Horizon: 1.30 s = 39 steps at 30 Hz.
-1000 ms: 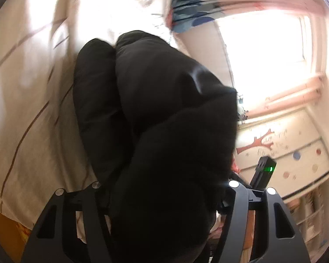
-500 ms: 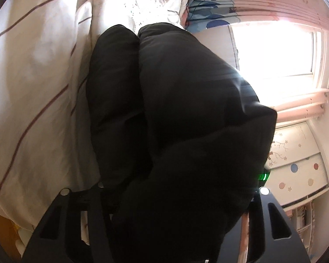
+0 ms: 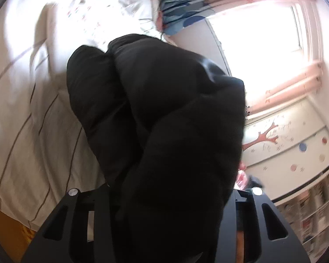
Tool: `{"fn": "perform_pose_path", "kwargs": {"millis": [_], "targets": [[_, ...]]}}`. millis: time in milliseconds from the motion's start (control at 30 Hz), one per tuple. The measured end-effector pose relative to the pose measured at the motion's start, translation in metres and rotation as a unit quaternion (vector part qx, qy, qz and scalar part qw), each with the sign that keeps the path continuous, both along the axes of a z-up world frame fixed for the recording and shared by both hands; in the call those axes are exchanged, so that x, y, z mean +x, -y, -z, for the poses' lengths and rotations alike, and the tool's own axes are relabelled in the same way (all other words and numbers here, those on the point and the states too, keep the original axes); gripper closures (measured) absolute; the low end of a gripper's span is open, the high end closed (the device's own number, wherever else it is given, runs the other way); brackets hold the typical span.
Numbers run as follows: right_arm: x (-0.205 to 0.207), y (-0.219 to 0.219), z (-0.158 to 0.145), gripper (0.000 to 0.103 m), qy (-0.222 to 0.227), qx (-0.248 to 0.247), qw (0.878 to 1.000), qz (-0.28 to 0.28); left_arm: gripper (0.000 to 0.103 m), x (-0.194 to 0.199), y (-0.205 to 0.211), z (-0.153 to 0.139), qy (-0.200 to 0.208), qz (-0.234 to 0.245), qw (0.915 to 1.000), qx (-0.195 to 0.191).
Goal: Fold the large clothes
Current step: 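Fold the lifted jacket end over the bundle with the left gripper while the right gripper holds it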
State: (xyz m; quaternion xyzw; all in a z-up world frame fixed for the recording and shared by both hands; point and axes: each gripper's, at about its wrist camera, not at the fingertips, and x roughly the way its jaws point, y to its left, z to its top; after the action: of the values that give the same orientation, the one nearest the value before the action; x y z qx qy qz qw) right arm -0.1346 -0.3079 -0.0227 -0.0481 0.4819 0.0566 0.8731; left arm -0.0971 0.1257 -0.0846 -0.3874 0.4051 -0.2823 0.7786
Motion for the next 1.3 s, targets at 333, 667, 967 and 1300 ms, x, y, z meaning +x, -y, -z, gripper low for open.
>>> {"fn": "perform_pose_path", "kwargs": {"millis": [333, 667, 967, 1300], "targets": [[0.018, -0.009, 0.0, 0.006, 0.017, -0.008, 1.0, -0.021, 0.061, -0.013, 0.036, -0.05, 0.057, 0.025, 0.9927, 0.103], [0.048, 0.005, 0.015, 0.006, -0.028, 0.064, 0.996, -0.057, 0.061, -0.022, 0.127, -0.113, 0.131, 0.087, 0.9648, 0.211], [-0.019, 0.197, -0.012, 0.006, 0.097, 0.449, 0.887, 0.057, 0.061, -0.071, 0.286, -0.135, 0.2, 0.226, 0.8806, 0.365], [-0.047, 0.341, -0.002, 0.006, 0.148, 0.532, 0.811, 0.194, 0.04, -0.095, 0.42, -0.071, 0.218, 0.32, 0.8156, 0.43]]}}
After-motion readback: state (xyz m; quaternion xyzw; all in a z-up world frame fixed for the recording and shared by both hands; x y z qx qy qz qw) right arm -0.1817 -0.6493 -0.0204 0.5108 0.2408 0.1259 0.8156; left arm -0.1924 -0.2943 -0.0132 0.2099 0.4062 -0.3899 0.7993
